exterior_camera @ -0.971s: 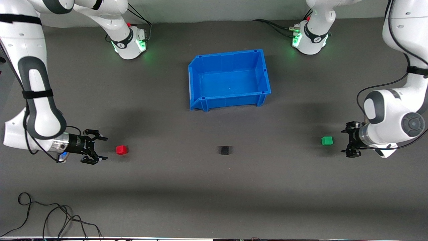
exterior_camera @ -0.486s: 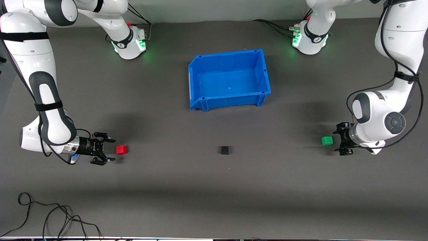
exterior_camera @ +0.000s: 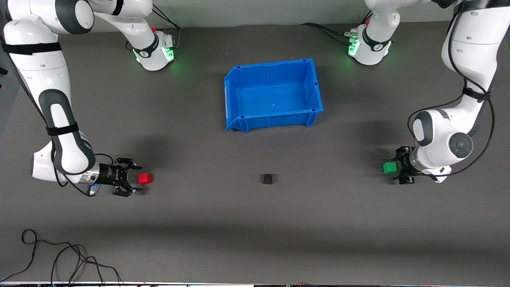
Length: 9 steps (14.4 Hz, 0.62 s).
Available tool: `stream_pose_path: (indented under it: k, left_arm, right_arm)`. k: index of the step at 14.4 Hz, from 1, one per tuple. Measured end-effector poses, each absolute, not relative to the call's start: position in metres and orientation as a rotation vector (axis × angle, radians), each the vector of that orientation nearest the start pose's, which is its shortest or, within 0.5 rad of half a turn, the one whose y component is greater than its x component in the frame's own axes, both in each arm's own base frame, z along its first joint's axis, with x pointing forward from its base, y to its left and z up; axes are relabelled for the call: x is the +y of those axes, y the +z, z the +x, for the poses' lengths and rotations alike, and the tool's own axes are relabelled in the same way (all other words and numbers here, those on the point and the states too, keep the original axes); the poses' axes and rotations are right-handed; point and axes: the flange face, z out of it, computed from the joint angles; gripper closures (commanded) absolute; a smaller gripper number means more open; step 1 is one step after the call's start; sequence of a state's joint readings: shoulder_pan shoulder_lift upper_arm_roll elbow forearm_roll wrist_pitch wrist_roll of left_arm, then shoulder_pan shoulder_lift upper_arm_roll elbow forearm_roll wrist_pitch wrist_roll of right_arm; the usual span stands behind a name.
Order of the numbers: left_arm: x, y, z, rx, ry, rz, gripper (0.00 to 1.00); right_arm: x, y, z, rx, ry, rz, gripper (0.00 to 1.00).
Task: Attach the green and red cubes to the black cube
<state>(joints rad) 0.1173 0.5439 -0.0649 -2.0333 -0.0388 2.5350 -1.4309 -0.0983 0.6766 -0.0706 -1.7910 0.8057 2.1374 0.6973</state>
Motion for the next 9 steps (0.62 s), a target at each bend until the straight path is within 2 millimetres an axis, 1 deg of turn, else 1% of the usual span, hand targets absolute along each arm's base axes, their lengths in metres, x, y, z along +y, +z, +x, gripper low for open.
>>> stream_pose_path:
  k: [2,3,4,5,6,7,9]
  left_arm:
    - [0.027,0.171,0.594,-2.175,0.095,-2.295,0.37]
    - [0.025,0.171,0.594,-2.174,0.094,-2.297,0.44]
    - [0.025,0.172,0.594,-2.176,0.093,-2.295,0.57]
    - [0.024,0.173,0.595,-2.181,0.091,-2.292,0.72]
    - [0.022,0.174,0.595,-2.188,0.089,-2.286,0.96]
    - [0.02,0.175,0.595,-2.192,0.088,-2.283,1.0]
    - [0.018,0.18,0.596,-2.198,0.084,-2.281,1.0]
  right_arm:
    - [-0.073,0.156,0.622,1.708,0.587,-1.997,0.54]
    - [-0.073,0.156,0.622,1.706,0.586,-1.998,0.62]
    - [-0.073,0.157,0.622,1.703,0.584,-2.0,0.64]
    - [-0.073,0.158,0.623,1.7,0.581,-2.0,0.69]
    - [-0.073,0.159,0.625,1.697,0.574,-2.001,0.71]
    - [-0.073,0.162,0.628,1.694,0.567,-2.002,0.73]
    - [-0.074,0.17,0.635,1.681,0.544,-2.004,0.73]
